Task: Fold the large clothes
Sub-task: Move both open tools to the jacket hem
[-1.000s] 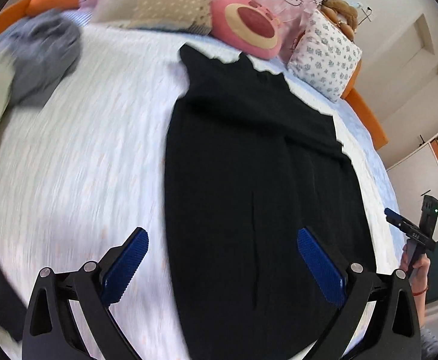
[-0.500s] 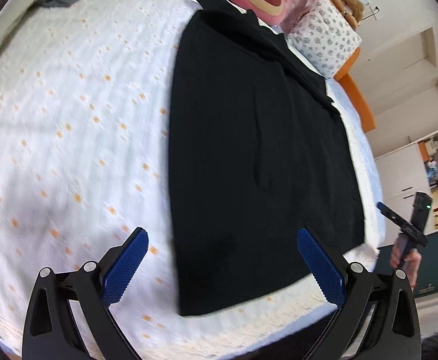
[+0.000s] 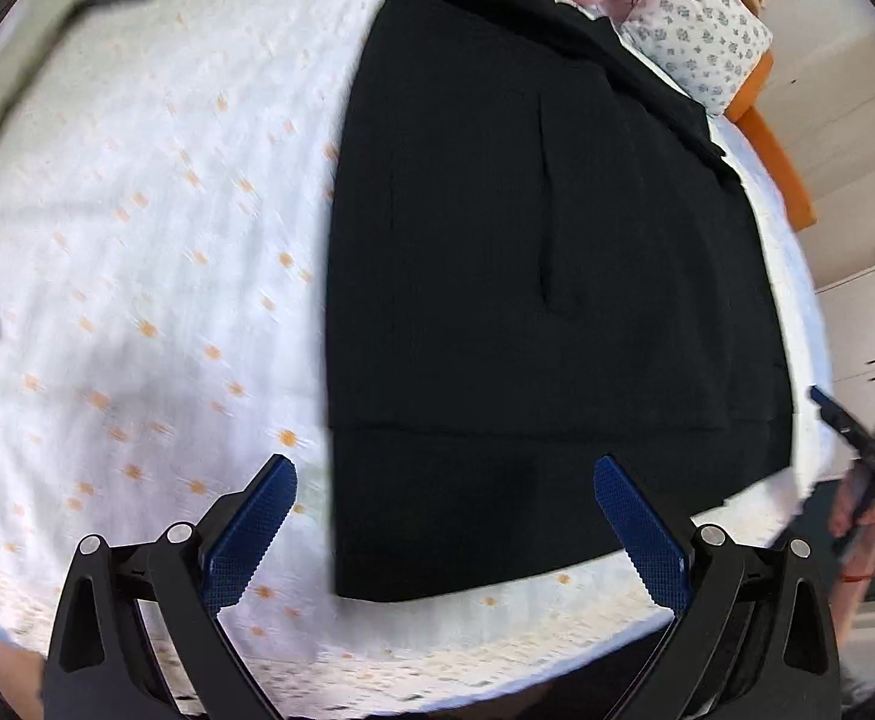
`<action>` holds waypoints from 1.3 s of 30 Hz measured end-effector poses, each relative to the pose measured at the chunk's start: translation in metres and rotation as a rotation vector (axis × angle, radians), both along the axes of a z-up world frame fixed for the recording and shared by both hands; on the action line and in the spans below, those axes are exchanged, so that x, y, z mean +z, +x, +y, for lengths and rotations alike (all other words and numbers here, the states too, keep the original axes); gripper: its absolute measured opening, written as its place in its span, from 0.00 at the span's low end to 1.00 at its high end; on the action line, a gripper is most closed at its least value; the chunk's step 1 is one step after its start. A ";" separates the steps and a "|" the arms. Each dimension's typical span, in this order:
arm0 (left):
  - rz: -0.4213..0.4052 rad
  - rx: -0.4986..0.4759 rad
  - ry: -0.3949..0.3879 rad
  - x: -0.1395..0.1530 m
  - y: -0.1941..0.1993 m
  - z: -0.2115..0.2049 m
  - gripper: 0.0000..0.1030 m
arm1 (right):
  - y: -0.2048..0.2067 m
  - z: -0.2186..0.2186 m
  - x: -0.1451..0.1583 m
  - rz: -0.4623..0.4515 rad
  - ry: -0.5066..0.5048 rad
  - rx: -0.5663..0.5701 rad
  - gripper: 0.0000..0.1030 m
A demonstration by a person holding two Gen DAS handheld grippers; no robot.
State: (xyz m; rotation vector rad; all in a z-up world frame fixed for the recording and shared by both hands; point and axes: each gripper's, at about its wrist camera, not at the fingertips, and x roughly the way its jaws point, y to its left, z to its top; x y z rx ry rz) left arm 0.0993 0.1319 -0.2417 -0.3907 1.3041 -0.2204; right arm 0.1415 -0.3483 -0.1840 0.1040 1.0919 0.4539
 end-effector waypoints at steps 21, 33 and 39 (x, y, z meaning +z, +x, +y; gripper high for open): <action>-0.007 -0.076 0.003 -0.006 0.011 -0.033 0.98 | -0.020 -0.010 -0.039 0.141 -0.026 -0.014 0.81; -0.066 -0.117 -0.186 0.002 0.017 -0.040 0.98 | -0.018 0.030 -0.041 0.191 -0.117 0.053 0.81; -0.060 -0.124 -0.267 -0.006 0.005 -0.026 0.98 | -0.018 0.028 -0.019 0.194 0.107 0.056 0.80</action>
